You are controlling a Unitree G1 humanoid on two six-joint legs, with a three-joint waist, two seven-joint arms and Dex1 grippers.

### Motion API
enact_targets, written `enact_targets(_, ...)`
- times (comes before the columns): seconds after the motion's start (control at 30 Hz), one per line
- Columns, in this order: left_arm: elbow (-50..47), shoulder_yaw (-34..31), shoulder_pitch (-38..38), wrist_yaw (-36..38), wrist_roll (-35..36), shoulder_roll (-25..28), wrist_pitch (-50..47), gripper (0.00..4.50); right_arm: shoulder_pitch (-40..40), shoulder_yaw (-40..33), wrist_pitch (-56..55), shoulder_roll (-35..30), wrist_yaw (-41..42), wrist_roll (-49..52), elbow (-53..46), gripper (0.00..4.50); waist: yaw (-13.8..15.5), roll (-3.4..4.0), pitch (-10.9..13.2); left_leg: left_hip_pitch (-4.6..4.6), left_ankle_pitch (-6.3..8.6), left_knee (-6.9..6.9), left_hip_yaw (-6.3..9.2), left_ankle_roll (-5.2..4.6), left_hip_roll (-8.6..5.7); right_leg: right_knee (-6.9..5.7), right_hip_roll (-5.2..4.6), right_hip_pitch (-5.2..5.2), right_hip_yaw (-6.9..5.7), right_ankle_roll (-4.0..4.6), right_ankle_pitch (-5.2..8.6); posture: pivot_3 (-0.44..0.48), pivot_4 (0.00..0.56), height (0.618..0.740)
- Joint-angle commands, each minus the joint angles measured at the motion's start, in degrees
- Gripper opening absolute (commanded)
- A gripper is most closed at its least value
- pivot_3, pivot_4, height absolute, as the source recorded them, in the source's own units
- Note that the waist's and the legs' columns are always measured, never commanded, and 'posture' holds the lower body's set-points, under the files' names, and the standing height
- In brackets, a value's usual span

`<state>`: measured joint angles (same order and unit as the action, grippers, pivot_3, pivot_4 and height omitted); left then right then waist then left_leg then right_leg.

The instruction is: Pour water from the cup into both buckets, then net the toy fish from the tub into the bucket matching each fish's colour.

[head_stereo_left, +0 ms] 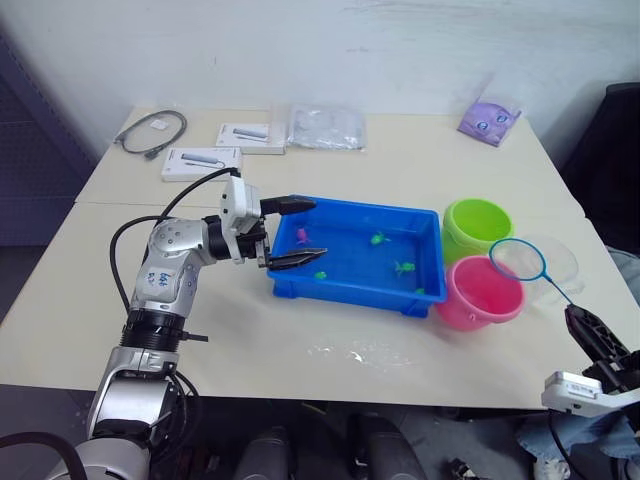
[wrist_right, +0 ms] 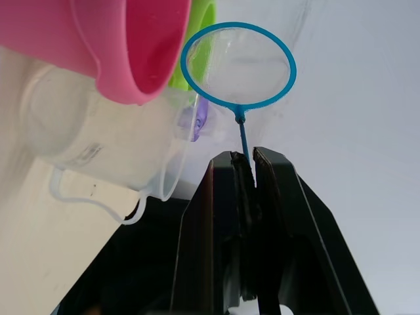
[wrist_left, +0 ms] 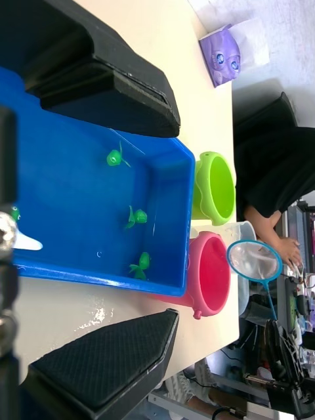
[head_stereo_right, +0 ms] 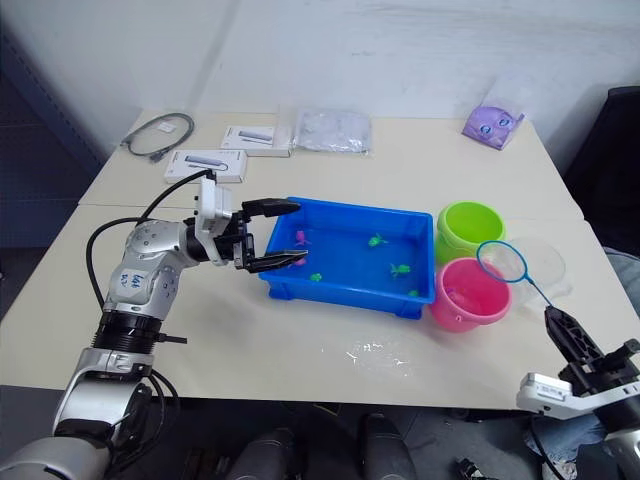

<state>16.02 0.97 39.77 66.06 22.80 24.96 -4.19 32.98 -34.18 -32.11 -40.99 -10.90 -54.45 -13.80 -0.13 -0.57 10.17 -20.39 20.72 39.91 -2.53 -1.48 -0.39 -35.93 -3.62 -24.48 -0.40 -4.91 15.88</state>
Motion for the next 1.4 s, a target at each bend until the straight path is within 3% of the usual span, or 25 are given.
enact_targets(0.03, -2.6, -0.9, -0.3, -0.2, 0.6, 0.2, 0.1, 4.49, 0.9, -1.3, 0.1, 0.4, -0.8, 3.4, -1.0, 0.00, 0.0, 0.00, 0.0, 0.00, 0.00, 0.00, 0.00, 0.00, 0.00, 0.00, -0.01, 0.00, 0.01, 0.00, 0.00, 0.000, 0.150, 0.740)
enact_targets(0.17, -2.3, -1.4, -0.7, -0.2, 0.6, 0.9, 0.1, 4.49, 2.0, 2.5, -2.6, -0.7, 9.4, 23.0, -3.2, 0.00, 0.0, 0.00, 0.0, 0.00, 0.01, 0.00, -0.01, -0.01, 0.00, 0.01, 0.00, 0.00, 0.01, 0.00, 0.00, 0.000, 0.150, 0.740)
enact_targets(0.3, -1.5, -3.3, -3.0, -0.1, 0.7, 3.8, -0.3, 4.49, 0.7, 6.7, 4.9, -4.0, 24.4, 49.5, -11.0, 0.00, -1.0, 0.00, 0.0, 0.12, 0.08, -0.04, -0.11, -0.14, 0.06, -0.06, 0.00, 0.04, 0.08, -0.01, 0.00, 0.000, 0.150, 0.740)
enact_targets(0.4, -0.1, -5.3, -5.4, -0.2, 0.4, 6.8, 0.0, 4.49, -5.2, 11.2, 16.7, -7.4, 33.5, 67.7, -16.6, 0.00, -1.7, -0.04, 0.0, 0.20, 0.17, -0.03, -0.09, -0.31, 0.13, -0.09, -0.01, 0.10, 0.05, 0.01, -0.01, 0.000, 0.150, 0.740)
enact_targets(0.6, 1.6, -8.5, -8.9, -1.1, 0.2, 11.0, 0.7, 4.49, -25.3, 18.6, 39.7, -11.8, 40.1, 81.0, -16.8, 0.00, -1.3, -0.03, 0.0, 0.14, 0.17, -0.03, -0.02, -0.30, 0.15, -0.06, -0.18, 0.02, -0.08, 0.08, -0.05, 0.000, 0.150, 0.740)
enact_targets(0.7, 1.5, -10.2, -9.8, -2.0, 1.2, 11.8, -0.5, 4.49, -34.0, 23.5, 47.7, -12.0, 43.5, 84.2, -16.0, 0.00, -0.9, -0.03, 0.0, 0.03, 0.16, -0.03, 0.13, -0.28, 0.15, 0.00, -0.26, -0.03, -0.24, 0.11, -0.04, 0.000, 0.150, 0.740)
enact_targets(0.83, 0.4, -11.6, -12.1, -2.0, 0.8, 14.0, -0.5, 4.49, -47.2, 35.0, 53.8, -10.3, 49.2, 81.0, -12.8, 0.00, -0.5, -0.03, 0.0, -0.06, 0.04, -0.03, 0.24, -0.01, 0.11, 0.09, -0.35, -0.07, -0.39, 0.14, -0.02, 0.000, 0.150, 0.740)
enact_targets(1.0, -2.2, -11.7, -14.3, -2.4, 0.5, 15.1, -0.4, 4.49, -56.6, 46.2, 58.7, -8.9, 54.1, 73.2, -6.1, 0.00, 0.1, -0.03, 0.0, -0.17, 0.06, -0.05, 0.32, -0.04, 0.07, 0.16, -0.46, -0.09, -0.53, 0.15, -0.01, 0.000, 0.150, 0.740)
enact_targets(1.4, -8.0, -11.0, -16.6, -3.6, 0.1, 15.3, -2.3, 4.49, -71.3, 57.8, 57.8, 0.3, 56.7, 55.8, 10.9, 0.00, -0.3, -0.03, 0.0, -0.94, 0.00, 0.12, 0.25, 0.04, -0.03, -0.09, -0.53, -0.90, -0.72, 0.12, -0.03, 0.000, 0.150, 0.740)
